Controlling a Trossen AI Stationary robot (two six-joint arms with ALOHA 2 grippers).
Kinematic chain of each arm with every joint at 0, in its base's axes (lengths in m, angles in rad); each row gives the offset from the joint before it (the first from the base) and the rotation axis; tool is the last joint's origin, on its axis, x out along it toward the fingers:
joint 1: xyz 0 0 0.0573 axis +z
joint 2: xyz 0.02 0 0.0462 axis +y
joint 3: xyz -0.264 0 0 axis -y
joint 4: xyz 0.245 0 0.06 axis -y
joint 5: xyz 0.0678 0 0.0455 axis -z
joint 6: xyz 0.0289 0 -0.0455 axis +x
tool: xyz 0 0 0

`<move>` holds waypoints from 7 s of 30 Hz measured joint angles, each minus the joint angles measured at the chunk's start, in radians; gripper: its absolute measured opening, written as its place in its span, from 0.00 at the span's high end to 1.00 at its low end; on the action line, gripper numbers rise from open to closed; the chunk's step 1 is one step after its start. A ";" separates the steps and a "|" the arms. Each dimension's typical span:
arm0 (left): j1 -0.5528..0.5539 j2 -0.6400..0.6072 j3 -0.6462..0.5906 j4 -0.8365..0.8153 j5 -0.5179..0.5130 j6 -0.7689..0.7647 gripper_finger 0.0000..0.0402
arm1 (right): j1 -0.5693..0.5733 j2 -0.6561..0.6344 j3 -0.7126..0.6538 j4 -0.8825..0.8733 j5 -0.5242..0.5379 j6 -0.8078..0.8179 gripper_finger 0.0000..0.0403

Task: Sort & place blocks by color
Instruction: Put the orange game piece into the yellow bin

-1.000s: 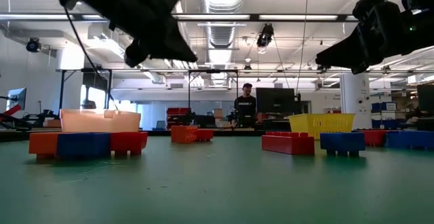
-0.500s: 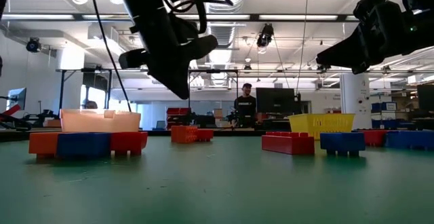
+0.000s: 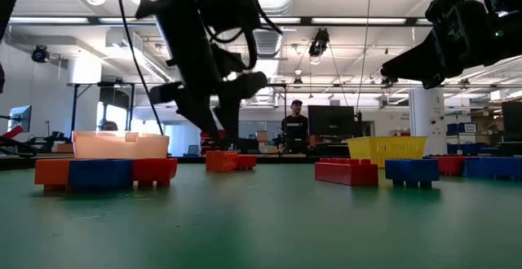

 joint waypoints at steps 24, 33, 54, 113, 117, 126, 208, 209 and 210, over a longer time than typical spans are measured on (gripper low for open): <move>0.006 0.111 0.001 0.040 0.025 0.000 0.87 | 0.000 0.002 0.002 0.003 -0.002 0.000 0.78; -0.037 0.042 0.006 0.046 -0.016 0.086 0.88 | 0.000 0.001 0.002 0.011 -0.039 -0.001 0.79; -0.248 -0.230 -0.409 1.377 0.055 1.002 0.88 | 0.055 0.047 0.000 0.435 -0.393 -0.143 0.42; -0.207 -0.100 -0.357 1.548 0.154 1.178 0.54 | 0.038 0.600 0.447 0.448 -0.361 -0.122 0.80; -0.204 -0.105 -0.389 1.543 0.034 1.177 0.39 | 0.003 0.527 0.447 0.277 -0.288 -0.088 0.80; -0.134 -0.150 -0.410 1.291 -0.081 1.008 0.31 | -0.122 0.369 0.447 -0.360 0.391 0.077 0.80; 0.071 -0.223 -0.387 0.810 -0.055 0.890 0.81 | -0.375 0.420 0.379 -0.370 -0.230 0.096 0.49; 0.049 -0.234 -0.387 0.853 -0.019 0.948 0.81 | -0.367 0.420 0.367 -0.317 -0.293 0.058 0.49; 0.028 -0.241 -0.387 0.893 0.022 1.004 0.81 | -0.359 0.421 0.356 -0.259 -0.346 0.032 0.49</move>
